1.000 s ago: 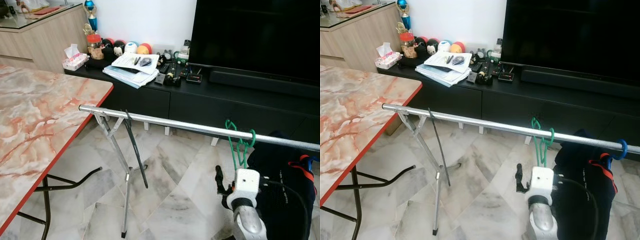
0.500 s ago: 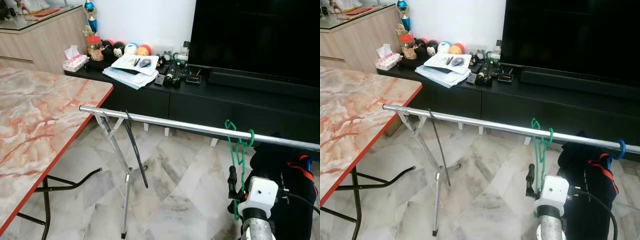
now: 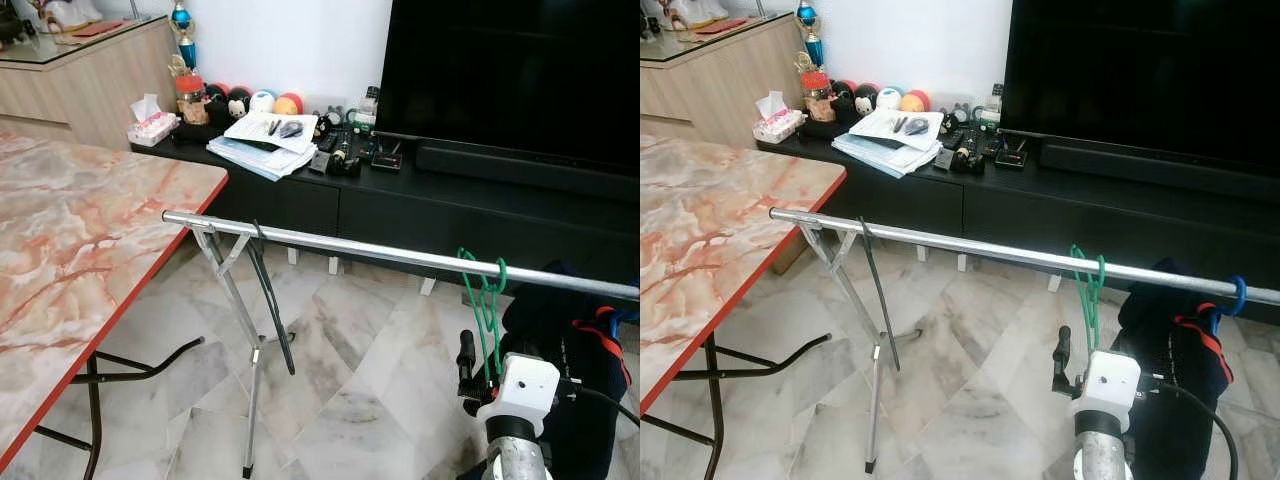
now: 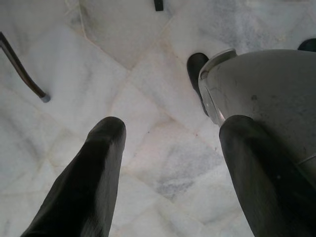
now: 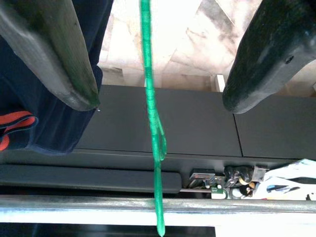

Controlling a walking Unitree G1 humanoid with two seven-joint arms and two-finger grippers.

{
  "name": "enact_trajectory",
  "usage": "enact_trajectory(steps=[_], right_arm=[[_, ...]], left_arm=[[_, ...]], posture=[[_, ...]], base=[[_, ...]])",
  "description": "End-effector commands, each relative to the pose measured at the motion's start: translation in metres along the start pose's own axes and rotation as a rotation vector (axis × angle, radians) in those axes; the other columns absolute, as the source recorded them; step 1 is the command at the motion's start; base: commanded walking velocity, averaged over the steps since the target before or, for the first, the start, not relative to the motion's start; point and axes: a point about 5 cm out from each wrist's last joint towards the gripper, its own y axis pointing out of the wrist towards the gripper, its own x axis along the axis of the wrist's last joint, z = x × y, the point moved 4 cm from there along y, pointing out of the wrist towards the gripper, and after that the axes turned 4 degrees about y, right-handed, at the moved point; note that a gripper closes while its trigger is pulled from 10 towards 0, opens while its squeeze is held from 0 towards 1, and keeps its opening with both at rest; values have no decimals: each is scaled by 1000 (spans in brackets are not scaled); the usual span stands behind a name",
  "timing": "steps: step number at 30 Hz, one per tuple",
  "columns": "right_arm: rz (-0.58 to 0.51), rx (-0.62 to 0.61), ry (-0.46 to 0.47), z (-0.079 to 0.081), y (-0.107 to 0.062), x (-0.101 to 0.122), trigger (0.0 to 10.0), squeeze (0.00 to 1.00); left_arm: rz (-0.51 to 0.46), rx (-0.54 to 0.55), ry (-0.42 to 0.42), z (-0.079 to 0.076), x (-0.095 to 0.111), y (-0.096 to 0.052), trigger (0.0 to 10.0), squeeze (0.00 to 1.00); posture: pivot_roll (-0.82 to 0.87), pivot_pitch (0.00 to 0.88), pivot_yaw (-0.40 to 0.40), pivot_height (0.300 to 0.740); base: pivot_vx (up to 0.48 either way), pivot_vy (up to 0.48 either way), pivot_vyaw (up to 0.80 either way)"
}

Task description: Hang hanger

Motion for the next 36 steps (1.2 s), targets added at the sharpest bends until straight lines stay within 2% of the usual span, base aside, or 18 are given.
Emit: enact_trajectory(steps=[1,4,5,9,12,16,20,21,24,28,31,33,36], right_arm=[[2,-67,-13,-15,-4,-2,10000,0],[1,-164,-32,-32,-8,-2,10000,0],[14,-226,-36,-42,-11,-5,10000,0],[59,-353,-5,-65,-17,-14,10000,0],[102,-386,23,-70,-20,-24,10000,0],[156,-388,-8,-69,-21,-34,10000,0],[333,-412,-9,-72,-25,-67,10000,0],[370,-442,18,-76,-28,-76,10000,0],[402,-489,42,-83,-30,-83,10000,0],[469,-480,76,-80,-32,-95,10000,0],[562,-424,84,-71,-34,-112,10000,0],[679,-338,91,-57,-38,-132,10000,0],[790,-239,68,-45,-46,-149,10000,0]], left_arm=[[-3,-65,-16,-26,-2,0,10000,0],[-2,-63,-6,-26,-2,1,10000,0],[-1,-62,-6,-25,-2,1,10000,0],[3,-62,0,-26,-2,0,10000,0],[1,-62,0,-26,-2,0,10000,0],[1,-61,-6,-26,-2,0,10000,0],[2,-65,-3,-26,-2,1,10000,0],[2,-66,-3,-27,-2,1,10000,0],[1,-65,-7,-27,-2,1,10000,0],[0,-64,-10,-26,-1,1,10000,0],[2,-66,-11,-26,-2,1,10000,0],[5,-70,-11,-27,-2,1,10000,0],[6,-72,-14,-27,-1,1,10000,0]], posture=[[-21,62,-13,740],[-26,63,-12,740],[-26,63,-12,740],[-28,62,-12,740],[-26,62,-14,740],[-28,64,-15,740],[-29,66,-15,740],[-22,66,-17,740],[-17,71,-18,740],[-21,84,-17,740],[-21,87,-16,740],[-21,91,-15,740],[-18,91,-16,740]], base=[[0,0,0],[0,0,0],[0,0,0],[0,0,0],[0,0,0],[0,0,0],[0,0,0],[0,0,0],[0,0,0],[0,0,0],[0,0,0],[0,0,0],[0,0,0]])
